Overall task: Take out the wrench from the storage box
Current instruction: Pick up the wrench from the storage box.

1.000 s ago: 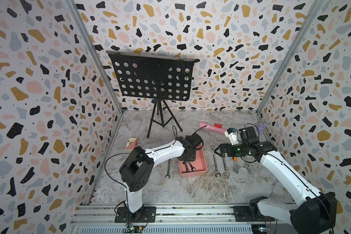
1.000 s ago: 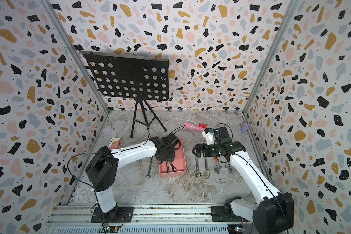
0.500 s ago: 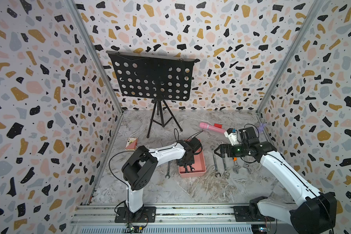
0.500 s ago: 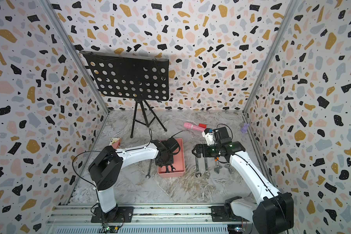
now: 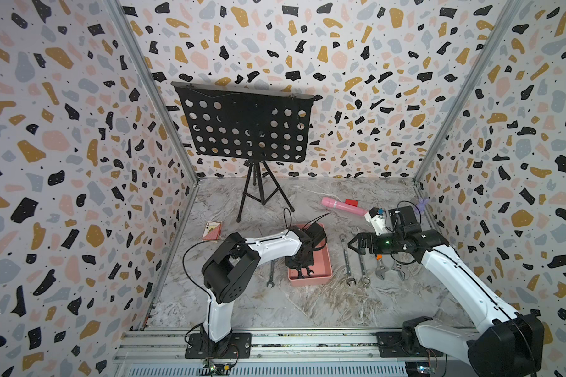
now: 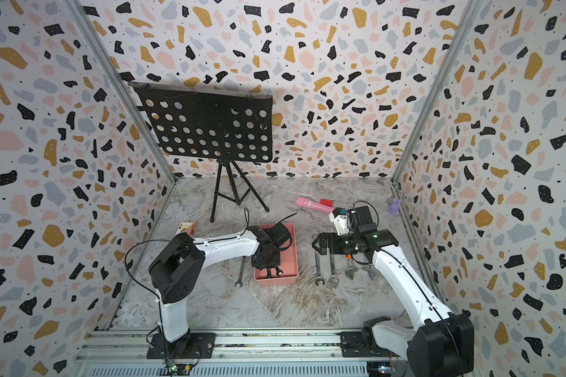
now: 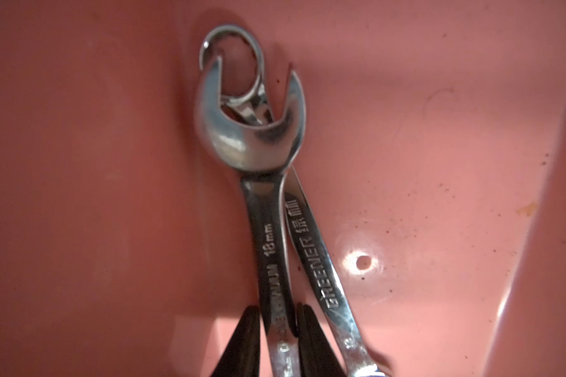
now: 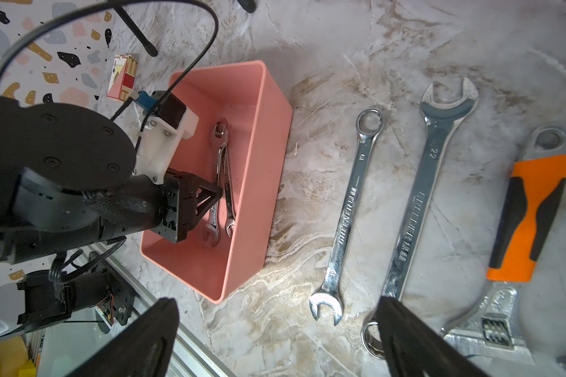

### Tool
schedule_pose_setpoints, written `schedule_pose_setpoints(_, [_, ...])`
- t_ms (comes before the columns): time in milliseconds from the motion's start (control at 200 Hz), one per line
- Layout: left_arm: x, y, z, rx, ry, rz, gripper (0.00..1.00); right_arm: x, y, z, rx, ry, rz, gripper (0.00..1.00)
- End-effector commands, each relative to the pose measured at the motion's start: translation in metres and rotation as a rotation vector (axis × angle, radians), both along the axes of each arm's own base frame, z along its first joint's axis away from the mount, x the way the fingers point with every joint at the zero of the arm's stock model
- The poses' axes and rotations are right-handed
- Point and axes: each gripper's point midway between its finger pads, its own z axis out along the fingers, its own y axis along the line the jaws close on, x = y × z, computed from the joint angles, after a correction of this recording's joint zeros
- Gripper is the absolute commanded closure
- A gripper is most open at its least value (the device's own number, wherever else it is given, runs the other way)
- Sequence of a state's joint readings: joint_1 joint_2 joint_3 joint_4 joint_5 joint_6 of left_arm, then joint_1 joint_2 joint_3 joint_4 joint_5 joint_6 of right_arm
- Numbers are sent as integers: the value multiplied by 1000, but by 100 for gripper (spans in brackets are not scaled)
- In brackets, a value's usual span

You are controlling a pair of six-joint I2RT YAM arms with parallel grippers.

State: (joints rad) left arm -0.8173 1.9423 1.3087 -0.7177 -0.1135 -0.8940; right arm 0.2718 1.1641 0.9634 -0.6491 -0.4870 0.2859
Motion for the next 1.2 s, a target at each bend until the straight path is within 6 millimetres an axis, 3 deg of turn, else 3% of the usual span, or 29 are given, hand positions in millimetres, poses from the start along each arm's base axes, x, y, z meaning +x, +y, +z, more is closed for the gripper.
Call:
schedule_pose_setpoints(0, [-1,4,-40,23,72,-31,77,-2,-1,7,16,-30,11,0])
schedule_pose_setpoints(210, [-4,-6,-44,-7,105,-81,90,-1,-4,6,21,-28,3,0])
schedule_pose_setpoints(395, [3,-12,-29,-26,75,-114,99,1,-4,5,25,-26,-2,0])
schedule_pose_setpoints(861, [19,-11,25,-25,-39,-153,100,3,-4,12,30,-41,-4,0])
schedule_pose_setpoints(1191, [22,-11,44,-26,-71,-162,99,4,-5,14,28,-44,-4,0])
